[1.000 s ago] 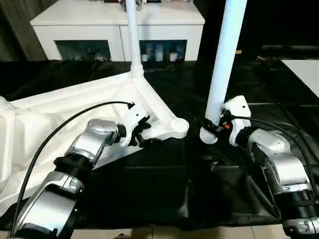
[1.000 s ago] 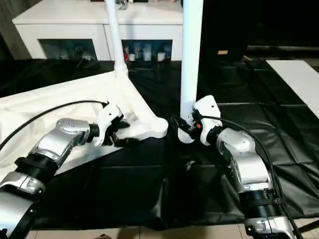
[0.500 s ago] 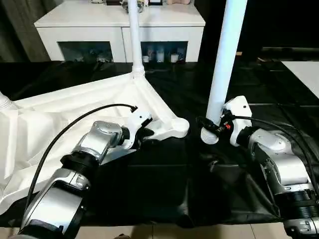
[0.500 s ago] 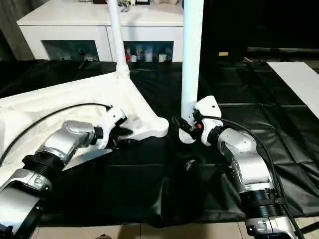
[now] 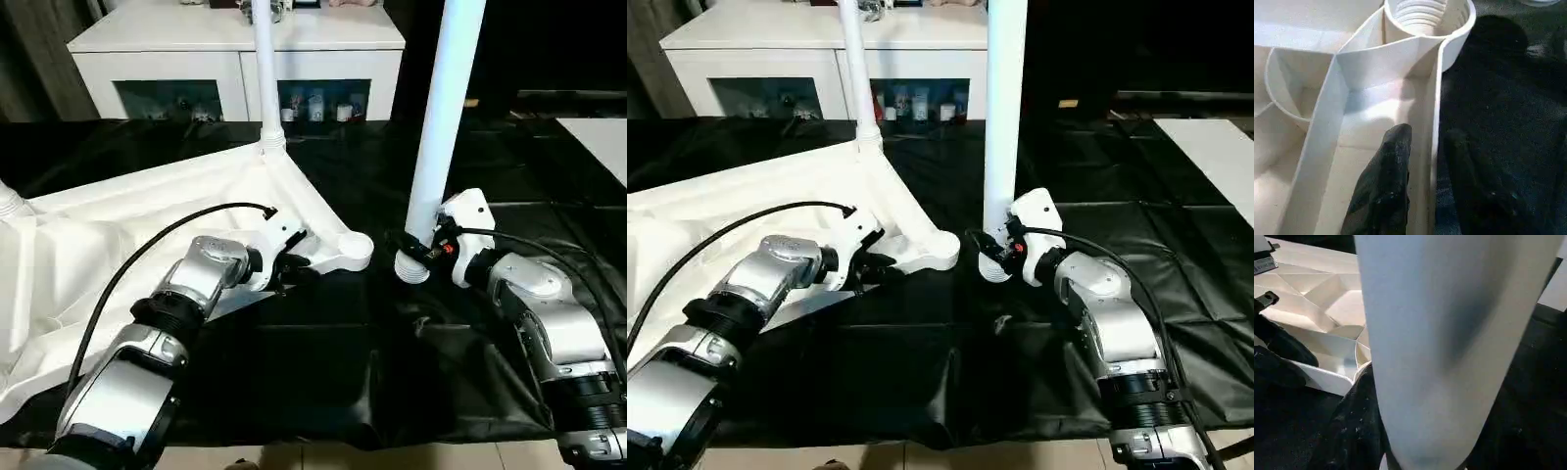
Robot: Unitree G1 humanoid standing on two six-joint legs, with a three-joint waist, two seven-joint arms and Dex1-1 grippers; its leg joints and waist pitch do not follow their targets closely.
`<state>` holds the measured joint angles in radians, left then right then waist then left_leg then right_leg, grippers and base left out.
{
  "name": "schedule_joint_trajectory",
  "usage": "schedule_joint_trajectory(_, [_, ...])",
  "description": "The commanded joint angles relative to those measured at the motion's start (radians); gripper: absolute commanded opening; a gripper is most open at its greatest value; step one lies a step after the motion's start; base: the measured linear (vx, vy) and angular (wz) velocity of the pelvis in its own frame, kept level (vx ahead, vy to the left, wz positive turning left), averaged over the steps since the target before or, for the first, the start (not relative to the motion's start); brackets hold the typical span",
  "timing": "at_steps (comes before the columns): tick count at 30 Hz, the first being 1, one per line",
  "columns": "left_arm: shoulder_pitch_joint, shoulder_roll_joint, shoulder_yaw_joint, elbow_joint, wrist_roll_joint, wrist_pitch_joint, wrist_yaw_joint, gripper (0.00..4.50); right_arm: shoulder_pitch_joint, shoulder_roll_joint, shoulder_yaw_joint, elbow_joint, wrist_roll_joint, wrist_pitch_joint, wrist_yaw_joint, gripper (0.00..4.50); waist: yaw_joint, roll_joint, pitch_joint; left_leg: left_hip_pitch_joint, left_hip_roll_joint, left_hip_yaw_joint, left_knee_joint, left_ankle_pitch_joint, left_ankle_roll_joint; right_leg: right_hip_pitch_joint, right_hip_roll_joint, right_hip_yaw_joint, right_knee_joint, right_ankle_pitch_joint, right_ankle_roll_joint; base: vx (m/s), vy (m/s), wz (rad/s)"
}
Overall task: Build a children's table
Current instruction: Rotate leg to tighten
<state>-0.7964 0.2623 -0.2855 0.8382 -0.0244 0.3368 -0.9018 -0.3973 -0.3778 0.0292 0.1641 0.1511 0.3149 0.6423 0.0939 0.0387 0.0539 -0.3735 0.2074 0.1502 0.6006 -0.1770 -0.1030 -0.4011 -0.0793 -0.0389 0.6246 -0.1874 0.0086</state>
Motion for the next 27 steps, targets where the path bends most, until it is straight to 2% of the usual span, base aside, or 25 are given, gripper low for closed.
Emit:
schedule_joint_trajectory(1, [-0.012, -0.001, -0.019, 0.02, 0.023, -0.002, -0.008, 1.05, -0.005, -0.011, 0.003, -0.026, 0.002, 0.006, 0.004, 1.84, 0.002, -0.001, -0.072, 0.008, -0.001, 0.01, -0.071, -0.209, 0.018, 0.059, -0.041, 0.026, -0.076, -0.11, -0.242, 0.0, 0.0, 0.0])
schedule_joint_trajectory(3, [-0.011, 0.001, -0.02, 0.026, 0.028, -0.004, -0.007, 1.03, -0.007, -0.012, 0.0, -0.029, 0.005, 0.009, 0.005, 1.84, 0.001, -0.005, -0.071, 0.007, -0.001, 0.011, -0.072, -0.212, 0.019, 0.059, -0.04, 0.026, -0.077, -0.114, -0.241, 0.0, 0.0, 0.0])
schedule_joint_trajectory(6, [-0.007, 0.009, -0.023, 0.029, 0.034, 0.004, -0.016, 0.6, -0.007, -0.011, 0.001, -0.033, 0.007, 0.01, 0.006, 1.84, 0.001, -0.002, -0.071, 0.007, 0.0, 0.011, -0.073, -0.216, 0.019, 0.058, -0.041, 0.026, -0.078, -0.128, -0.238, 0.0, 0.0, 0.0])
schedule_joint_trajectory(8, [0.01, 0.024, -0.039, 0.014, 0.045, 0.01, -0.04, 0.53, -0.007, -0.01, 0.002, -0.035, 0.011, 0.01, 0.013, 1.84, 0.0, -0.001, -0.07, 0.007, 0.0, 0.01, -0.075, -0.223, 0.018, 0.057, -0.041, 0.026, -0.079, -0.14, -0.234, 0.0, 0.0, 0.0])
schedule_joint_trajectory(9, [0.036, 0.041, -0.046, -0.016, 0.046, 0.017, -0.066, 0.4, -0.005, -0.009, 0.001, -0.045, 0.025, 0.013, 0.026, 1.84, -0.001, 0.004, -0.07, 0.007, 0.0, 0.01, -0.074, -0.226, 0.015, 0.057, -0.041, 0.026, -0.078, -0.14, -0.235, 0.0, 0.0, 0.0])
schedule_joint_trajectory(11, [0.095, 0.078, -0.051, -0.094, 0.036, 0.042, -0.112, 0.15, 0.0, -0.004, -0.008, -0.072, 0.064, 0.025, 0.056, 1.84, -0.007, 0.004, -0.071, 0.002, 0.004, 0.006, -0.078, -0.215, 0.017, 0.064, -0.043, 0.026, -0.072, -0.104, -0.24, 0.0, 0.0, 0.0])
schedule_joint_trajectory(12, [0.153, 0.117, -0.054, -0.183, 0.022, 0.068, -0.143, 0.12, 0.003, -0.005, -0.016, -0.094, 0.102, 0.044, 0.089, 1.84, -0.008, 0.003, -0.07, 0.001, 0.002, 0.007, -0.078, -0.211, 0.023, 0.064, -0.041, 0.025, -0.073, -0.1, -0.238, 0.0, 0.0, 0.0])
schedule_joint_trajectory(13, [0.157, 0.12, -0.055, -0.189, 0.021, 0.07, -0.145, 0.07, 0.003, -0.006, -0.016, -0.096, 0.105, 0.045, 0.091, 1.84, -0.009, 0.007, -0.072, 0.002, 0.004, 0.006, -0.078, -0.211, 0.024, 0.065, -0.043, 0.025, -0.07, -0.096, -0.24, 0.0, 0.0, 0.0])
schedule_joint_trajectory(14, [0.202, 0.151, -0.052, -0.268, 0.012, 0.091, -0.159, 0.03, 0.006, -0.016, -0.016, -0.114, 0.133, 0.067, 0.128, 1.84, -0.012, 0.01, -0.073, 0.005, 0.006, 0.008, -0.078, -0.212, 0.028, 0.061, -0.042, 0.026, -0.072, -0.11, -0.241, 0.0, 0.0, 0.0])
schedule_joint_trajectory(16, [0.24, 0.172, -0.038, -0.338, -0.002, 0.116, -0.161, 0.03, 0.01, -0.023, -0.013, -0.131, 0.156, 0.087, 0.157, 1.84, -0.014, 0.011, -0.071, 0.007, 0.006, 0.011, -0.078, -0.212, 0.03, 0.056, -0.039, 0.028, -0.074, -0.107, -0.247, 0.0, 0.0, 0.0])
schedule_joint_trajectory(18, [0.26, 0.183, -0.032, -0.375, -0.007, 0.126, -0.158, 0.03, 0.011, -0.027, -0.012, -0.141, 0.171, 0.099, 0.174, 1.84, -0.014, 0.015, -0.069, 0.01, 0.007, 0.011, -0.081, -0.229, 0.025, 0.055, -0.038, 0.027, -0.075, -0.125, -0.246, 0.0, 0.0, 0.0])
schedule_joint_trajectory(20, [0.319, 0.211, -0.022, -0.489, -0.025, 0.161, -0.159, 0.03, 0.011, -0.04, -0.009, -0.171, 0.229, 0.163, 0.23, 1.84, -0.018, 0.015, -0.067, 0.009, 0.007, 0.009, -0.085, -0.253, 0.016, 0.054, -0.037, 0.026, -0.077, -0.158, -0.239, 0.0, 0.0, 0.0])
schedule_joint_trajectory(21, [0.319, 0.211, -0.022, -0.489, -0.025, 0.161, -0.159, 0.03, 0.011, -0.04, -0.009, -0.171, 0.229, 0.163, 0.23, 1.84, -0.019, 0.016, -0.07, 0.011, 0.009, 0.008, -0.085, -0.253, 0.015, 0.056, -0.038, 0.026, -0.075, -0.148, -0.241, 0.0, 0.0, 0.0])
schedule_joint_trajectory(22, [0.371, 0.222, -0.013, -0.591, -0.036, 0.19, -0.149, 0.03, 0.013, -0.051, 0.01, -0.182, 0.254, 0.201, 0.27, 1.84, -0.02, -0.001, -0.071, 0.009, 0.01, 0.009, -0.084, -0.231, 0.023, 0.058, -0.038, 0.026, -0.071, -0.13, -0.244, 0.0, 0.0, 0.0])
schedule_joint_trajectory(23, [0.386, 0.224, -0.011, -0.623, -0.038, 0.198, -0.145, 0.0, 0.013, -0.055, 0.017, -0.182, 0.257, 0.208, 0.278, 1.83, -0.022, -0.004, -0.069, 0.006, 0.011, 0.009, -0.086, -0.223, 0.028, 0.058, -0.039, 0.026, -0.072, -0.126, -0.242, 0.0, 0.0, 0.0])
schedule_joint_trajectory(24, [0.392, 0.223, -0.009, -0.638, -0.04, 0.203, -0.141, 0.0, 0.012, -0.053, 0.022, -0.176, 0.257, 0.209, 0.281, 1.83, -0.025, 0.003, -0.069, 0.007, 0.01, 0.011, -0.084, -0.211, 0.035, 0.054, -0.038, 0.026, -0.074, -0.128, -0.241, 0.0, 0.0, 0.0])
schedule_joint_trajectory(25, [0.402, 0.22, -0.005, -0.667, -0.043, 0.211, -0.129, 0.0, 0.001, -0.037, 0.036, -0.15, 0.25, 0.213, 0.278, 1.83, -0.025, -0.005, -0.068, 0.008, 0.008, 0.015, -0.082, -0.204, 0.04, 0.05, -0.037, 0.027, -0.077, -0.136, -0.241, 0.0, 0.0, 0.0])
schedule_joint_trajectory(26, [0.405, 0.217, -0.003, -0.679, -0.044, 0.213, -0.123, 0.0, -0.007, -0.026, 0.043, -0.133, 0.246, 0.214, 0.273, 1.83, -0.026, -0.002, -0.068, 0.005, 0.006, 0.014, -0.082, -0.196, 0.04, 0.051, -0.038, 0.026, -0.076, -0.147, -0.239, 0.0, 0.0, 0.0])
schedule_joint_trajectory(27, [0.407, 0.216, -0.004, -0.687, -0.041, 0.218, -0.117, 0.0, -0.016, -0.013, 0.051, -0.114, 0.238, 0.21, 0.269, 1.83, -0.027, -0.013, -0.067, 0.005, 0.006, 0.016, -0.082, -0.196, 0.042, 0.05, -0.038, 0.026, -0.079, -0.157, -0.236, 0.0, 0.0, 0.0])
